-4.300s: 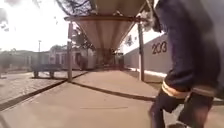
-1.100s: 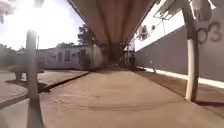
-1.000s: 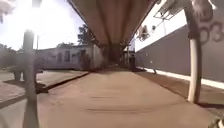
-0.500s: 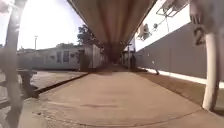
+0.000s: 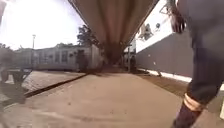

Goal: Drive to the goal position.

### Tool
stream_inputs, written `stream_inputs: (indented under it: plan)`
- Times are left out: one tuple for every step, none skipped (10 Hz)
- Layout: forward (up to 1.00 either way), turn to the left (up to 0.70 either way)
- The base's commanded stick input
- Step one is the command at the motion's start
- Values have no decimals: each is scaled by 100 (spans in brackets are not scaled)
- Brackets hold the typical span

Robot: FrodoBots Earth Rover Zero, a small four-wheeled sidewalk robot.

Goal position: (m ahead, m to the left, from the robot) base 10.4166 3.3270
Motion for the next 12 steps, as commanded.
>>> stream_inputs:
  plan:
    - [70,0]
    - [70,0]
    - [70,0]
    - [70,0]
    - [70,0]
    - [70,0]
    - [70,0]
    - [70,0]
    - [70,0]
    - [70,0]
    - [70,0]
    - [70,0]
